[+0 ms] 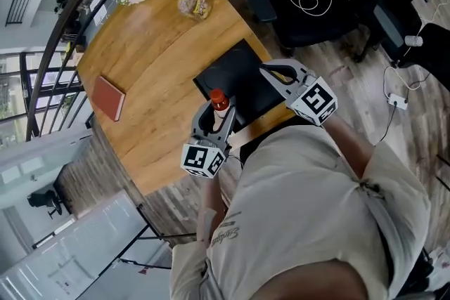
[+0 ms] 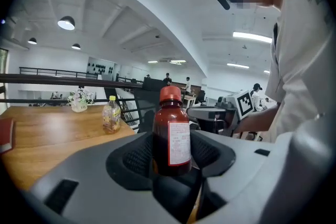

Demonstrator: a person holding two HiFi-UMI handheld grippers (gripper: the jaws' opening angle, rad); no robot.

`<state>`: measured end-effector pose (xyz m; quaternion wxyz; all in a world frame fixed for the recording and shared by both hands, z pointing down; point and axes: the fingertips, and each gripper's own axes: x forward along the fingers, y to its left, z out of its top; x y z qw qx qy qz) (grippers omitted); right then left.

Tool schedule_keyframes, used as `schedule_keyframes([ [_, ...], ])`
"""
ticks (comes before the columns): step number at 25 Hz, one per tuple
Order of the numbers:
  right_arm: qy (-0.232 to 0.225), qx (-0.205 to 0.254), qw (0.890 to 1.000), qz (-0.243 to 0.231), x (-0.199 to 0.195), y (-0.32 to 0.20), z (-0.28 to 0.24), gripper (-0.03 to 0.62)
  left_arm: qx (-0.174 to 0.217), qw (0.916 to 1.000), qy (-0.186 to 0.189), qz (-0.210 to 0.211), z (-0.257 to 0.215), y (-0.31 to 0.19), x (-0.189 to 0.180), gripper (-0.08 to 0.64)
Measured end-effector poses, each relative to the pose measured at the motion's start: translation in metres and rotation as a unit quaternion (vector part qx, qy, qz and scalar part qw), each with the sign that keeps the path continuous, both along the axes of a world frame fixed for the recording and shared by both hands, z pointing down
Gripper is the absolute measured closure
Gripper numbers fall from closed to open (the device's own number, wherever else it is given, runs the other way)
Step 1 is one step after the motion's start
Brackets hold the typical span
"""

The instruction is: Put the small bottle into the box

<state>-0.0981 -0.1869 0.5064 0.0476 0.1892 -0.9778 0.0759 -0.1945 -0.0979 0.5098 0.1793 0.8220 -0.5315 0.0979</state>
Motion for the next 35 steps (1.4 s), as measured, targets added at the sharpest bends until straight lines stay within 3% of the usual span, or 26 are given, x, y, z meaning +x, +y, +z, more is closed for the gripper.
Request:
schedule_keyframes([
  [5, 0.007, -0.007, 1.0, 0.012, 0.015, 0.002, 0.011, 0.598, -0.046, 0.996, -0.057, 0.052, 0.041, 0.005, 0.015, 0.336],
  [11, 0.012, -0.013, 1.0, 0.017, 0.022, 0.006, 0.02, 0.598, -0.112, 0.9807, -0.106, 0.12, 0.093, 0.012, 0.031, 0.336],
  [18, 0.011, -0.014, 1.0, 0.016, 0.024, 0.012, 0.022, 0.598, -0.18, 0.9565, -0.148, 0.174, 0.135, 0.018, 0.046, 0.336],
  [28, 0.015, -0.034, 0.999, 0.029, 0.045, 0.02, 0.034, 0.598, -0.264, 0.9139, -0.209, 0.227, 0.173, 0.036, 0.053, 0.336],
  [35, 0.017, -0.039, 0.998, 0.039, 0.059, 0.023, 0.037, 0.598, -0.284, 0.8953, -0.244, 0.242, 0.187, 0.037, 0.053, 0.336],
])
